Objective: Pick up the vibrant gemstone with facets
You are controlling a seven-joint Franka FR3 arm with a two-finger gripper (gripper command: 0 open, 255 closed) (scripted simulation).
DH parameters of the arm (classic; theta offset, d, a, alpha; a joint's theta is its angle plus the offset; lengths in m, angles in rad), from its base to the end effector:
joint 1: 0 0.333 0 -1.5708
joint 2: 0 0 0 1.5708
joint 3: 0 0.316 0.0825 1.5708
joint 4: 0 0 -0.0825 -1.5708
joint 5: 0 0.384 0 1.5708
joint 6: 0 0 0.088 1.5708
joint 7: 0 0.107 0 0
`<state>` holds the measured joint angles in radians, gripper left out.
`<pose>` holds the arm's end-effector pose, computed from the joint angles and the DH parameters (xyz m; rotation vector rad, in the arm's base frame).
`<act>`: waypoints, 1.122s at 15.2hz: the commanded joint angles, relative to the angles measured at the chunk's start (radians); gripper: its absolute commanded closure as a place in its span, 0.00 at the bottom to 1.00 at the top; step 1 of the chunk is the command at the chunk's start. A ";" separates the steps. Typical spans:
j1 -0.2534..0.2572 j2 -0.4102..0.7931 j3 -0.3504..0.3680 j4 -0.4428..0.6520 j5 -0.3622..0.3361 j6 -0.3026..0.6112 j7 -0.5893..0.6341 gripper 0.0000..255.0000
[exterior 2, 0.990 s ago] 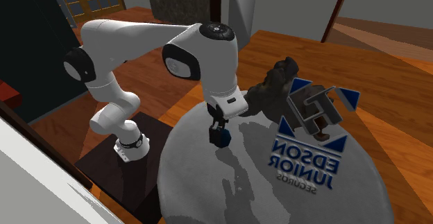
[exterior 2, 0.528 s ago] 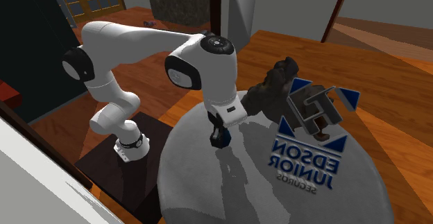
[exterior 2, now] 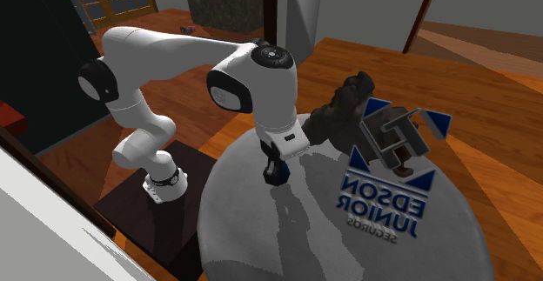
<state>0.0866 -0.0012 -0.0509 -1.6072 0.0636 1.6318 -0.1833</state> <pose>0.5589 0.0264 0.6135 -3.0618 -0.3319 -0.0468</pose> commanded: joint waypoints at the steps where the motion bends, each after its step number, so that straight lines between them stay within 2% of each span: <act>1: 0.000 0.000 0.000 -0.001 0.000 0.000 0.000 1.00; 17: -0.003 0.086 -0.002 0.319 0.006 -0.234 0.010 1.00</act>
<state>0.0831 0.0790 -0.0536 -1.3054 0.0691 1.4096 -0.1746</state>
